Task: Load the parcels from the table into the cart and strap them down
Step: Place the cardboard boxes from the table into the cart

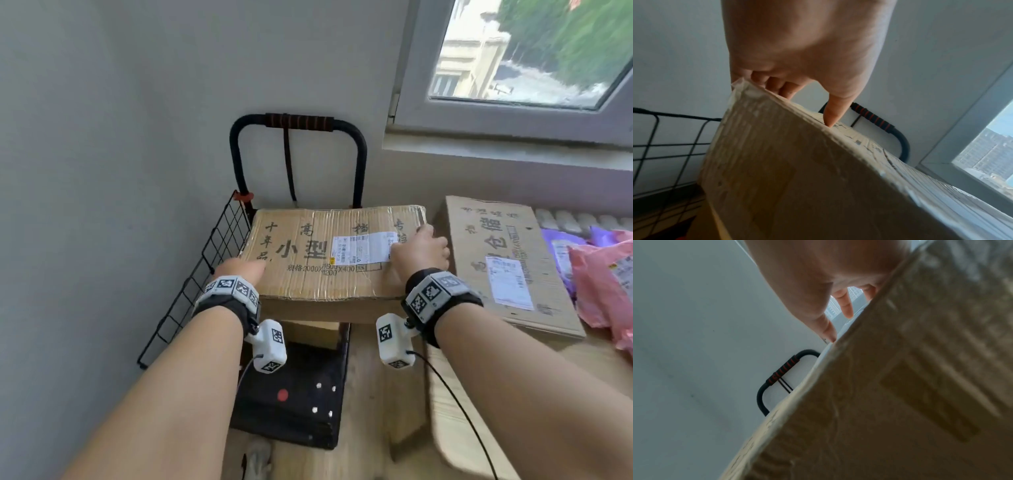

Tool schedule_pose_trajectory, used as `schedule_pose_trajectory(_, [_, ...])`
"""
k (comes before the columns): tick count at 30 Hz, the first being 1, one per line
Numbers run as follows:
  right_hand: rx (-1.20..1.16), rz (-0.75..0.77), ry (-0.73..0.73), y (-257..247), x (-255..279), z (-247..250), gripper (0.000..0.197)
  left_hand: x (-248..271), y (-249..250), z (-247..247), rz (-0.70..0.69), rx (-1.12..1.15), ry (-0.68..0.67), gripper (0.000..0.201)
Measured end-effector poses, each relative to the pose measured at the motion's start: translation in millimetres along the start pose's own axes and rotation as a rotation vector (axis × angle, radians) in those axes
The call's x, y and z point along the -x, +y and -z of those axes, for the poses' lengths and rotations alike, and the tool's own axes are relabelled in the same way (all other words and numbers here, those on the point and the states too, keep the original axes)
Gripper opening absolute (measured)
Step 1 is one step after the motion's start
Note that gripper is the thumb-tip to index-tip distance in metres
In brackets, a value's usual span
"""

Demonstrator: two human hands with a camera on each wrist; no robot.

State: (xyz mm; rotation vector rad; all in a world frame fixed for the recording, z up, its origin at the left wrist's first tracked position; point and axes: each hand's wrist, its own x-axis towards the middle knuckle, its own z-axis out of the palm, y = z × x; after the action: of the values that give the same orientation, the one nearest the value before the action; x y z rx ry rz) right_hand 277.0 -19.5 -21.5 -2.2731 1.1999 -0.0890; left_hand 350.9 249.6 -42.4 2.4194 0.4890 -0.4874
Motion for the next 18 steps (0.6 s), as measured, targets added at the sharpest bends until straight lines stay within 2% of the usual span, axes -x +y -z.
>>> schedule_pose_trajectory(4, [0.044,-0.028,-0.042,-38,20,-51,0.054,-41,-37,27,0.04,-0.064,-0.058,0.028])
schedule_pose_trajectory(9, [0.092,-0.096,-0.092,-68,47,-118,0.044,-104,-83,50,0.046,-0.163,-0.206,0.033])
schedule_pose_trajectory(12, [0.137,-0.162,-0.11,-74,57,-149,0.044,-132,-106,52,0.015,-0.27,-0.314,0.036])
schedule_pose_trajectory(18, [0.194,-0.241,-0.133,-73,69,-185,0.043,-166,-126,44,-0.028,-0.434,-0.437,0.038])
